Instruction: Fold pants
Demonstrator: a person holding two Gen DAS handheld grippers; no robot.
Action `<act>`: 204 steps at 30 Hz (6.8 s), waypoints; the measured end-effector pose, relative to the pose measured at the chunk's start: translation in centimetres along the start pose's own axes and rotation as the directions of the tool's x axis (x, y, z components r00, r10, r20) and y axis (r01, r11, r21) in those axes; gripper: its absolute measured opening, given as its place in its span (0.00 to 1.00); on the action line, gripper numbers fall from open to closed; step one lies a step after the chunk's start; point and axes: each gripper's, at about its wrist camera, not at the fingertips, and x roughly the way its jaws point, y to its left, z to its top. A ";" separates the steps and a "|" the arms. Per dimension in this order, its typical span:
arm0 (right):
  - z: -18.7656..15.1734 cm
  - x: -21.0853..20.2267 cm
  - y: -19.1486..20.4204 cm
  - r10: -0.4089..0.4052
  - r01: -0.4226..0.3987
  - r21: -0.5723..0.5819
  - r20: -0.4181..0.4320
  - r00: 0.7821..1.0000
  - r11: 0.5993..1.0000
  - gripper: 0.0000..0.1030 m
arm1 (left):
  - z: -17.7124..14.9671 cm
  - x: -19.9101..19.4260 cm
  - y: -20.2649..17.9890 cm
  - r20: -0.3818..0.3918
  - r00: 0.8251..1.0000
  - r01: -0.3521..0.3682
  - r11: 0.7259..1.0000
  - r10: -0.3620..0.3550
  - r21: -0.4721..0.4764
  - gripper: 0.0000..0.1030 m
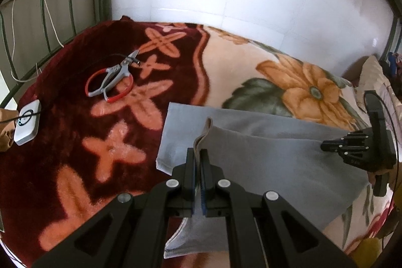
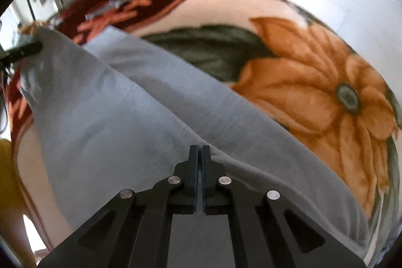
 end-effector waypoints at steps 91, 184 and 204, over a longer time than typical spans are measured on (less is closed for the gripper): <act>-14.6 -9.6 -21.8 -0.297 0.207 0.510 0.101 0.950 0.835 0.21 | -1.8 11.7 -10.5 -0.227 0.966 -0.113 0.992 0.121 0.048 0.47; -10.0 -5.7 -0.7 -0.207 0.009 0.798 0.146 0.967 0.603 0.45 | -4.2 8.3 -11.9 -0.153 0.963 0.234 0.969 -0.220 0.084 0.52; -10.3 -5.3 0.4 -0.275 0.116 0.820 0.052 0.960 0.560 0.08 | -5.1 8.7 -10.3 -0.173 0.949 0.273 0.962 -0.264 0.025 0.52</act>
